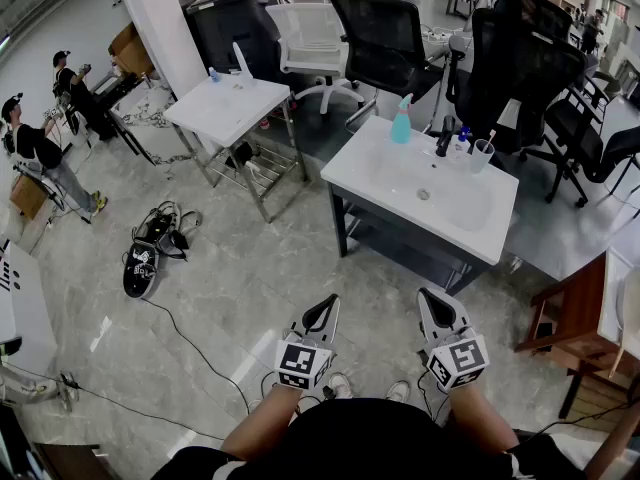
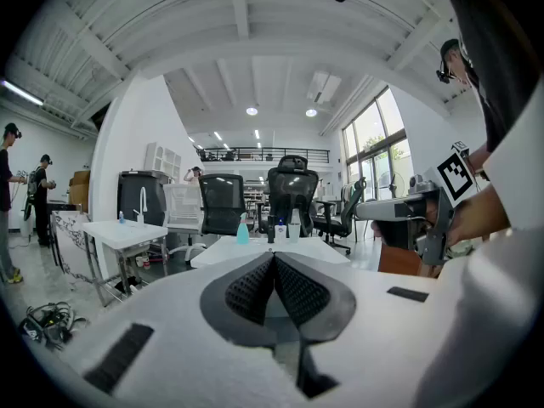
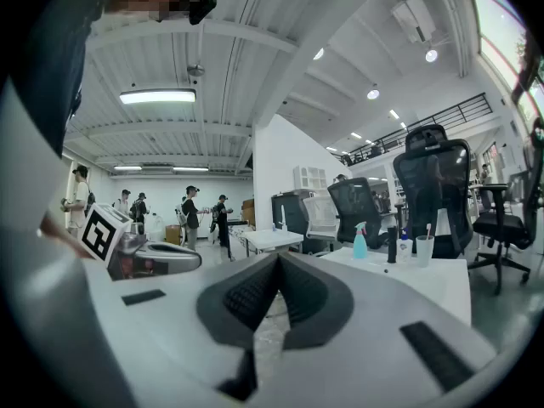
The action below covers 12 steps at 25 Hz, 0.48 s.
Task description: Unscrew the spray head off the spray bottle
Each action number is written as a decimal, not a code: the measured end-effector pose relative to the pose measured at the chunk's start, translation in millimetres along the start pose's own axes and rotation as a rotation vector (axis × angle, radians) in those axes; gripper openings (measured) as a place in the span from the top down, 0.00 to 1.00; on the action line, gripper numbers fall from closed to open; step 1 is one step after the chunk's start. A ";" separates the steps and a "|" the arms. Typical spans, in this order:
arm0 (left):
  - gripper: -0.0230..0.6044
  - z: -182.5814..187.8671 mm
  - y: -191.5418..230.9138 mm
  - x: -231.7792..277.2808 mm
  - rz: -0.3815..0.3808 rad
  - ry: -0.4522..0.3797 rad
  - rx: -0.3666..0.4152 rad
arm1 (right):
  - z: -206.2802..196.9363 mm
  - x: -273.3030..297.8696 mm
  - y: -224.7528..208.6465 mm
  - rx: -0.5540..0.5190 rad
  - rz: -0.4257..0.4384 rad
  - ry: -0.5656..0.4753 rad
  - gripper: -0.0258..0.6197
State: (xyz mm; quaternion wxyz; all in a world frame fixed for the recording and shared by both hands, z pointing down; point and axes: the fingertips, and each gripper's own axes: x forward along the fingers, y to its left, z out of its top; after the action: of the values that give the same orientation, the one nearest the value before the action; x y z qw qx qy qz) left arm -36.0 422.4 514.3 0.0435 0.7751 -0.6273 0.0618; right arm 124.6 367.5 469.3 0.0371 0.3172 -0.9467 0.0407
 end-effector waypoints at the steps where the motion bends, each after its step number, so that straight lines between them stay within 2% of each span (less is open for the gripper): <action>1: 0.94 1.1 2.5 0.1 -0.003 -0.001 -0.004 | 0.1 2.9 1.3 -0.001 -0.002 -0.001 0.97; 12: 0.94 -3.9 37.0 -7.0 -0.028 -0.009 -0.021 | -2.3 34.4 28.9 -0.013 -0.022 0.001 0.97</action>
State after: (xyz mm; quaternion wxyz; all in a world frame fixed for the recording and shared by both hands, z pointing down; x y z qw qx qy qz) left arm -73.7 422.0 516.8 0.0493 0.7837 -0.6171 0.0511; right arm 79.9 370.2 473.4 0.0400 0.3275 -0.9434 0.0344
